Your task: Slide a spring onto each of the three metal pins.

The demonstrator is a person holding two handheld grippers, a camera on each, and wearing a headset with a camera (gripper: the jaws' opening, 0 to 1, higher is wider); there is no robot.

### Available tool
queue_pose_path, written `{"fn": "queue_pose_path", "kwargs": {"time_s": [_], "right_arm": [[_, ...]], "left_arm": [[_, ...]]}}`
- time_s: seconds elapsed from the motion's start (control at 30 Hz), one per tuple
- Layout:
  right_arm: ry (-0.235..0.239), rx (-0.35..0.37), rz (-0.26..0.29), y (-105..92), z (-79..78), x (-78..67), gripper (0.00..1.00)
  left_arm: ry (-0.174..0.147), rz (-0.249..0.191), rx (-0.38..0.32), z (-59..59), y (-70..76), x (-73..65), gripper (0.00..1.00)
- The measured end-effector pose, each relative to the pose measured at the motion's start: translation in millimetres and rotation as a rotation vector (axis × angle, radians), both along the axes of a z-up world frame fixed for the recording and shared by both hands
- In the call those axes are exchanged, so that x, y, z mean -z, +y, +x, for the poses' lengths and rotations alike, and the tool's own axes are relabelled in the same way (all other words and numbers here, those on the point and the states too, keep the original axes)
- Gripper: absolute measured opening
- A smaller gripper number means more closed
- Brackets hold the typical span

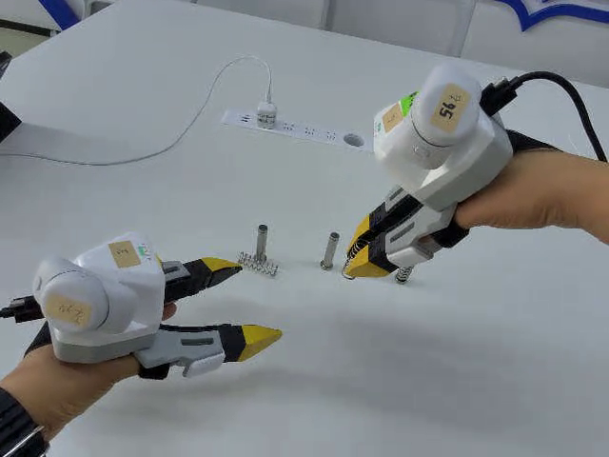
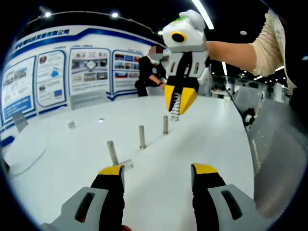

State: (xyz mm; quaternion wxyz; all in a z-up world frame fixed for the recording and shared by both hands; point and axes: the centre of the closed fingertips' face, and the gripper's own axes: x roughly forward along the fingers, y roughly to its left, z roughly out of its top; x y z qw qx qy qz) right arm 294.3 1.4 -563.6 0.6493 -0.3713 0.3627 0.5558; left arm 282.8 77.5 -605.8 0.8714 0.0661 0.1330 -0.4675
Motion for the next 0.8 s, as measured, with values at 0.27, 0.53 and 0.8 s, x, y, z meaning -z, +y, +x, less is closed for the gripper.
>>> {"fn": "queue_pose_path", "kwargs": {"time_s": [0.27,0.53,0.8], "right_arm": [[0.005,0.01,-0.021,-6.3,11.1,-2.4,0.12],[0.001,0.034,-0.023,-8.1,27.9,-3.6,0.12],[0.0,0.071,-0.008,-7.7,48.6,-1.1,0.12]], "left_arm": [[0.003,0.0,-0.021,0.4,4.8,-0.5,0.58],[0.003,-0.001,-0.032,1.9,7.1,-1.7,0.6],[0.002,0.002,-0.044,3.5,11.6,-1.3,0.61]]}}
